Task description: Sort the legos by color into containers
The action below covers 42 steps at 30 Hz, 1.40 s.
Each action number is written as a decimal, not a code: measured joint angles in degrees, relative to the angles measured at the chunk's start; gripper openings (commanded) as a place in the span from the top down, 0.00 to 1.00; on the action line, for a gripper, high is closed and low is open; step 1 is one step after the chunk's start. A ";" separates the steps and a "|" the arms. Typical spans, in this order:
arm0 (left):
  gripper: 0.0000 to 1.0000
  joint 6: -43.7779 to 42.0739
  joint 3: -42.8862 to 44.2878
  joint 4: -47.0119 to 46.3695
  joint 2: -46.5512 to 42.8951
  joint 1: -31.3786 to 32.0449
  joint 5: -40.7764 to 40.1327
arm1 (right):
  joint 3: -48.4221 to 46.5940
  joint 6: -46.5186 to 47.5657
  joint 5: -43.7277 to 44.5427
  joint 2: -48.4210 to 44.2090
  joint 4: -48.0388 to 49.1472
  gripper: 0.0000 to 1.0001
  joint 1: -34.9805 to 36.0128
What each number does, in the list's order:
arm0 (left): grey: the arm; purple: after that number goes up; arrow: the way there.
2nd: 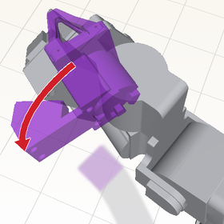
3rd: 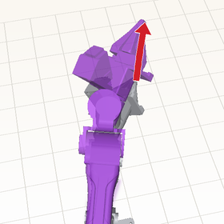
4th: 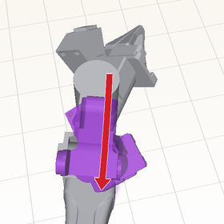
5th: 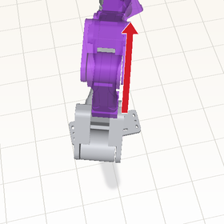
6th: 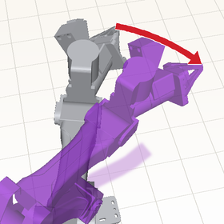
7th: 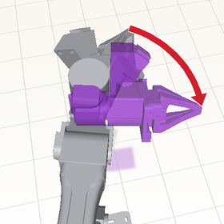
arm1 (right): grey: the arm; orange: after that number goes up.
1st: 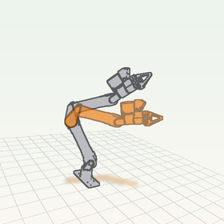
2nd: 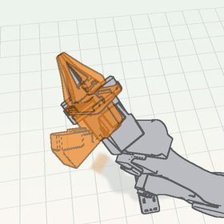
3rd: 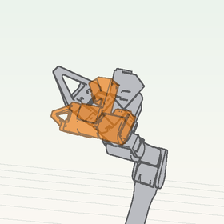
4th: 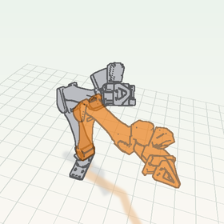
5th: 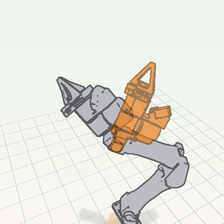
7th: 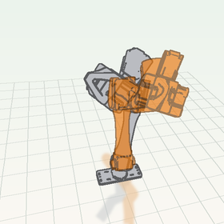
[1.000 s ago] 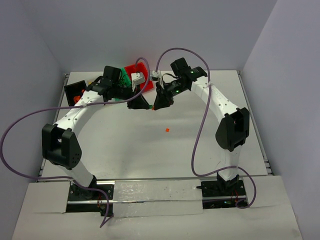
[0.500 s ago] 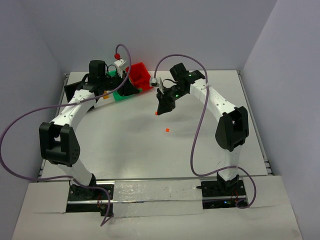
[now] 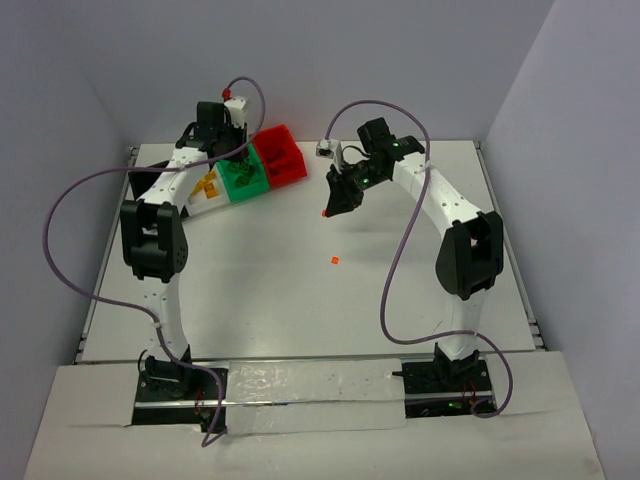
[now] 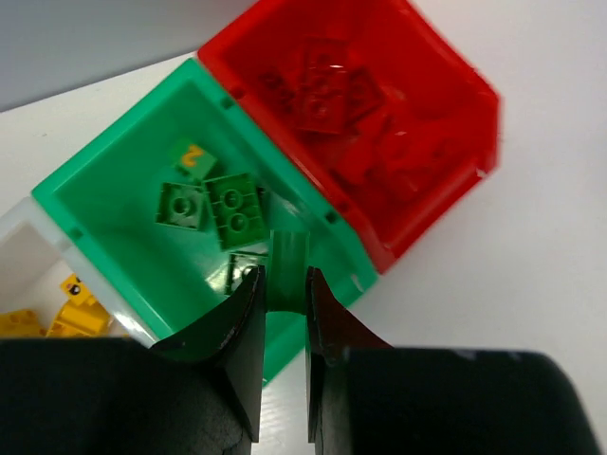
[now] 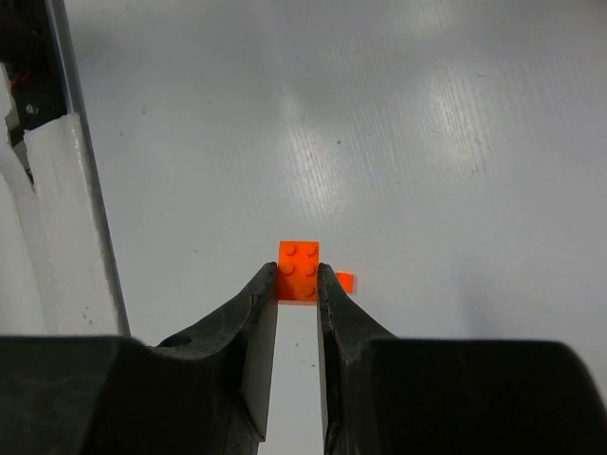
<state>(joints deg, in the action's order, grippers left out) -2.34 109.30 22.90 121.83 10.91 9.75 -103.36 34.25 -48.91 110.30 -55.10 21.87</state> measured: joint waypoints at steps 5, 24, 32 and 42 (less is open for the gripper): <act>0.82 0.18 1.47 0.04 3.56 -0.30 -7.28 | 0.58 -2.11 0.24 -0.20 1.98 1.00 -0.39; 0.37 9.51 -5.07 0.80 -4.84 -5.84 23.63 | 13.85 -15.68 2.45 -9.94 31.00 1.00 0.18; 0.38 28.36 -14.14 -7.16 -14.40 -1.29 52.88 | 23.90 -16.49 6.67 -15.26 47.73 1.00 4.96; 0.40 49.30 -22.62 -22.63 -14.13 -0.05 66.56 | 28.07 -18.40 10.81 -16.97 62.69 1.00 7.90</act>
<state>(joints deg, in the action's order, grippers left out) 46.96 86.68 0.27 107.70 10.87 76.30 -75.29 15.85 -38.09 93.33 7.59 29.77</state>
